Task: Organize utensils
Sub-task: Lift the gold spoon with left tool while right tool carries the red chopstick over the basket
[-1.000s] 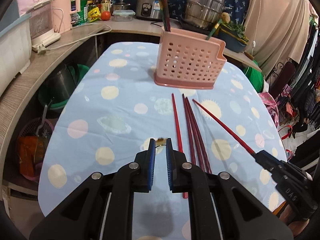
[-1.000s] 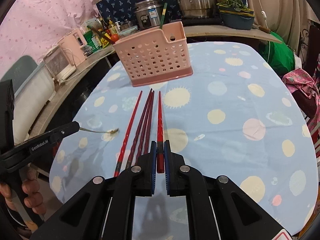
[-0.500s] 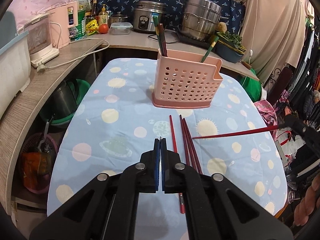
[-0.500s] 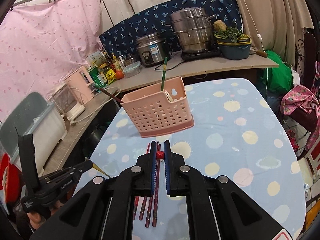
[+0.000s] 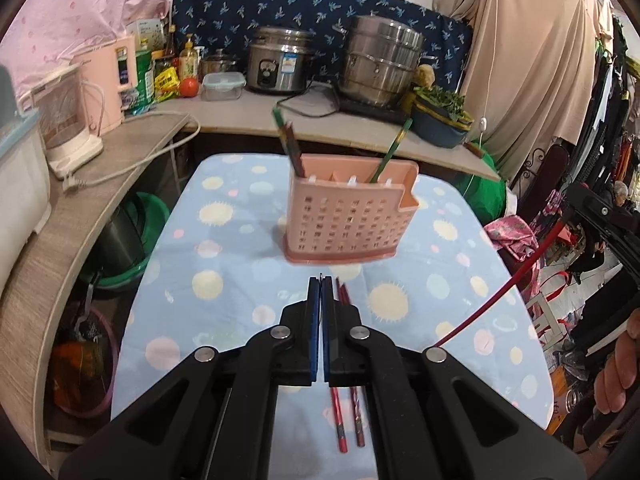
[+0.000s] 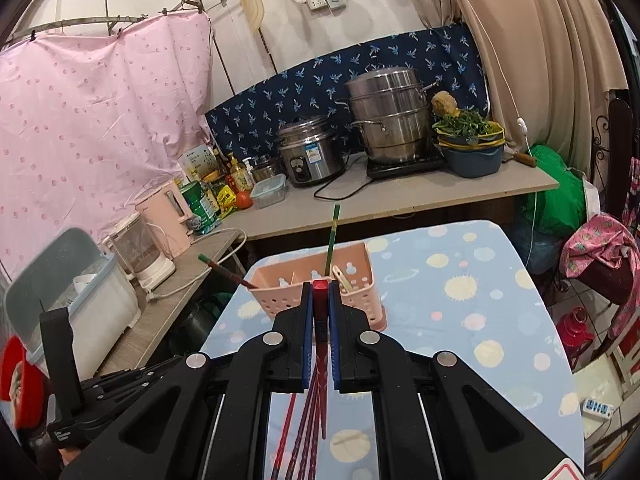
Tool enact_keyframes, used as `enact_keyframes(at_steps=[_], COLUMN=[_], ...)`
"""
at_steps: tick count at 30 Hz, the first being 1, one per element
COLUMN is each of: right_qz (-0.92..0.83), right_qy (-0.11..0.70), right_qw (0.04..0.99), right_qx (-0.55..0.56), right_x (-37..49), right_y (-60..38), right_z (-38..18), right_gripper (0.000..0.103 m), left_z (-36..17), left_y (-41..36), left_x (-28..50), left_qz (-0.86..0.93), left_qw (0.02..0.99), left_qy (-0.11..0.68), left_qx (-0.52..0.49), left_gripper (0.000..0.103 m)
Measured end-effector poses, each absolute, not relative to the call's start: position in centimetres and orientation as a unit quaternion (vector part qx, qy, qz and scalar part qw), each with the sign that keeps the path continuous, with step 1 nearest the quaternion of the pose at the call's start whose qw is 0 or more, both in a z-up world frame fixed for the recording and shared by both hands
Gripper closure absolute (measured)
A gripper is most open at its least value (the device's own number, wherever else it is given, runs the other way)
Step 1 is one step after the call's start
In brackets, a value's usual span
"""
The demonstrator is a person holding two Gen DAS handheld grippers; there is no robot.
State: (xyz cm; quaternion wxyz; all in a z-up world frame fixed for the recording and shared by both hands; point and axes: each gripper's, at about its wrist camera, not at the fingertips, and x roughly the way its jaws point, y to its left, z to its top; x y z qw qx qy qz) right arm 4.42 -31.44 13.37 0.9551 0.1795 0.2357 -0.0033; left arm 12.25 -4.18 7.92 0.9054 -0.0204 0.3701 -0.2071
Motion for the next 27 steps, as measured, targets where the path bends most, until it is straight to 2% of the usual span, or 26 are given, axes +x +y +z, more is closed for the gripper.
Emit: enact_keyframes(at_steps=[13,20,27], right_qz=[-0.022,-0.023,-0.018], right_qy=[0.148,0.141,0.173], right_qw=[0.97,0.971,0.967], right_qx=[0.193,0.192,0.184], right_x=[11.1,15.7,19.8], right_y=[-34.4,-34.0,-33.1], right_z=[20.2,20.6,17.9], right_gripper=[0.096,0.096,0.096], left_z=[15.9,16.1,14.0], left_y=[-6.9,-7.9,-8.8], left_x=[18.9,22.9,25.9], left_qz=[-0.233,-0.225,-0.215], left_qw=[0.923,0.924,0.919], left_qy=[0.302,0.306,0.327], left_qx=[-0.044,-0.052,-0.051], left_gripper=[0.102,0.102,0.102])
